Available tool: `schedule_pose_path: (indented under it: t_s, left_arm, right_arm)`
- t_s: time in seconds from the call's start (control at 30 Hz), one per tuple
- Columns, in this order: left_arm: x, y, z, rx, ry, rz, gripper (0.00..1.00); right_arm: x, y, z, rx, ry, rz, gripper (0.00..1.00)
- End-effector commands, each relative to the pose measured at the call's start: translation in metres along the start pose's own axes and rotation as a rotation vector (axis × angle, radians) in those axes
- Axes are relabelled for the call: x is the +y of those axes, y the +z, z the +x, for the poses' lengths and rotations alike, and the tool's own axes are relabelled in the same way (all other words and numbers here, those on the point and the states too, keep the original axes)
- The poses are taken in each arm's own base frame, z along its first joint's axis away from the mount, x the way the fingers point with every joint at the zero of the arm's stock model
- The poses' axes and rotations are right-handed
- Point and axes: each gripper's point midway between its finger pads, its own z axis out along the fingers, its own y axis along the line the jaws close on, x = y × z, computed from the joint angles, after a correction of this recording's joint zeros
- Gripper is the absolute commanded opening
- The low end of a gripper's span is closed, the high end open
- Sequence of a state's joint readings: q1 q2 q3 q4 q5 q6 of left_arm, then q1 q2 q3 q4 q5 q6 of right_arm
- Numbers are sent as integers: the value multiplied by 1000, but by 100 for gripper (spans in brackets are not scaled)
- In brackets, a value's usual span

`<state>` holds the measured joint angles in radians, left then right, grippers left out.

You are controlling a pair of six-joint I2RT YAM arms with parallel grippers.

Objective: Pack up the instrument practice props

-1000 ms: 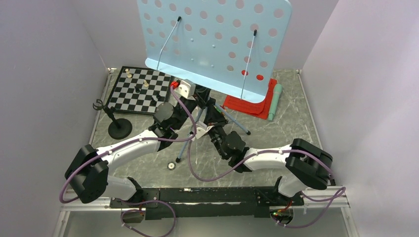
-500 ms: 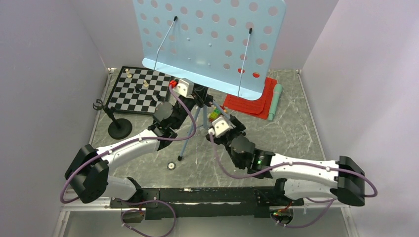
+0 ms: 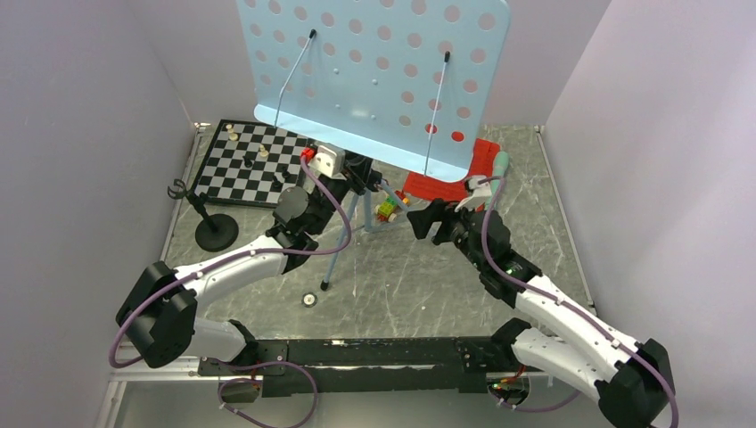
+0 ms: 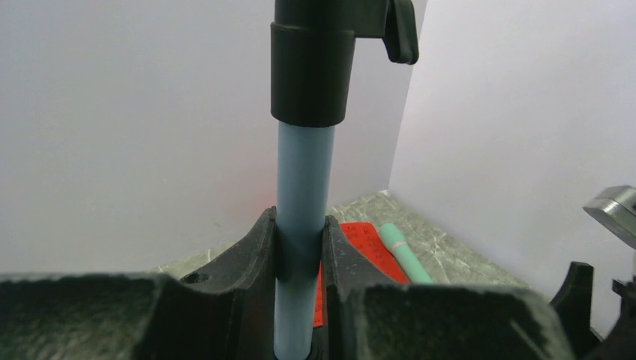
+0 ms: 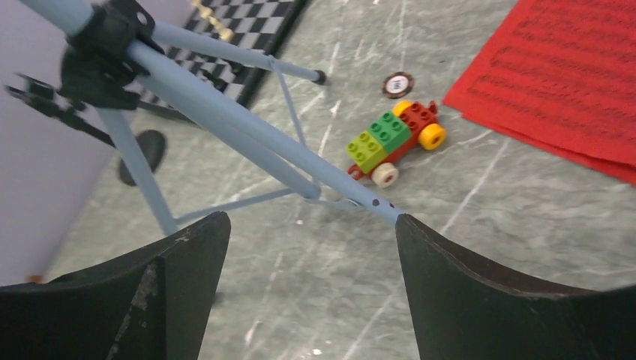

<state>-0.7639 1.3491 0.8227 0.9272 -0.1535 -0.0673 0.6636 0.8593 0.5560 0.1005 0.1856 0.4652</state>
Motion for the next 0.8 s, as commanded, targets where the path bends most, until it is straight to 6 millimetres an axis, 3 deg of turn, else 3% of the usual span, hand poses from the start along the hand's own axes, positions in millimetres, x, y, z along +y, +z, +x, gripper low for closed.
schedule_pose_path:
  t_s: [0.0,0.17,0.5,0.77]
  left_arm:
    - [12,-39,99,345,-19,-48,3]
    - [7,-35,81,314,-27,-27,32]
    - [2,-31,56,278,-35,-5,49]
    - [-9,-39,29,235,-78,49,58]
  right_arm:
    - [38,-3,-36,-12,225,-235,86]
    - [34,3,-67,-56,187,-225,86]
    - [28,2,-77,-77,154,-189,86]
    - [18,11,-88,-97,192,-164,86]
